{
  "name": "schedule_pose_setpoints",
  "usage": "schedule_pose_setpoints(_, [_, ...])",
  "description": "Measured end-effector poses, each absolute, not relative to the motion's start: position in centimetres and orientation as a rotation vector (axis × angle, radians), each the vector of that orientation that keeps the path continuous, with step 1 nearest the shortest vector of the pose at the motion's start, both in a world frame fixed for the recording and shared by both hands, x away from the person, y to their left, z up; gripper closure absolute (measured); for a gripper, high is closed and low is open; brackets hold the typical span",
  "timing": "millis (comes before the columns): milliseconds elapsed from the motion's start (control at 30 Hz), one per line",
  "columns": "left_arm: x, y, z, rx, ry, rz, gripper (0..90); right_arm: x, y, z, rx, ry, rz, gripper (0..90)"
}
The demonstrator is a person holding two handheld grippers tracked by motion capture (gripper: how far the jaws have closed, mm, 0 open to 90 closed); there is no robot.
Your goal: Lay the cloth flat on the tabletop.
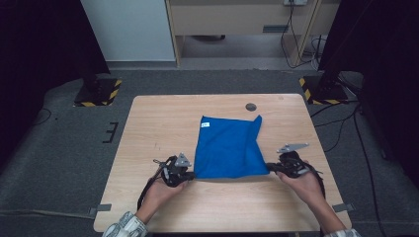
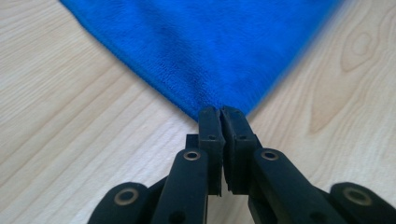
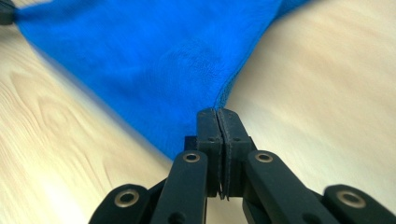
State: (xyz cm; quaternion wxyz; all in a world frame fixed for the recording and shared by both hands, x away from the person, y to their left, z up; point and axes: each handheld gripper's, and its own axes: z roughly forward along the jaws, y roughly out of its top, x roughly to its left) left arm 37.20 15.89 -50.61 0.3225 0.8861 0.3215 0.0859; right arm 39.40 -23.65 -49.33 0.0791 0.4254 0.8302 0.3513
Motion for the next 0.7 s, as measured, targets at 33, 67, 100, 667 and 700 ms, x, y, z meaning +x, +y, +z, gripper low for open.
schedule_pose_setpoints(33, [37.1, 15.6, -50.6, 2.323, 0.837, 0.209, 86.8, 38.8, -24.5, -49.5, 1.311, 2.477, 1.056, 88.8])
schedule_pose_setpoints(67, [36.9, 15.4, -50.5, 2.329, 0.827, 0.202, 86.8, 38.3, -25.1, -49.8, 1.333, 2.470, 1.063, 88.8])
schedule_pose_setpoints(100, [36.7, 15.0, -50.5, 2.339, 0.816, 0.202, 86.8, 37.8, -25.5, -49.9, 1.360, 2.463, 1.065, 88.8])
schedule_pose_setpoints(667, [33.9, 14.2, -50.5, 2.377, 0.801, 0.145, 87.0, 33.7, -26.1, -50.1, 1.356, 2.484, 1.013, 88.2])
schedule_pose_setpoints(700, [33.7, 14.2, -50.5, 2.372, 0.810, 0.137, 86.9, 33.5, -26.1, -50.1, 1.349, 2.483, 1.008, 88.0])
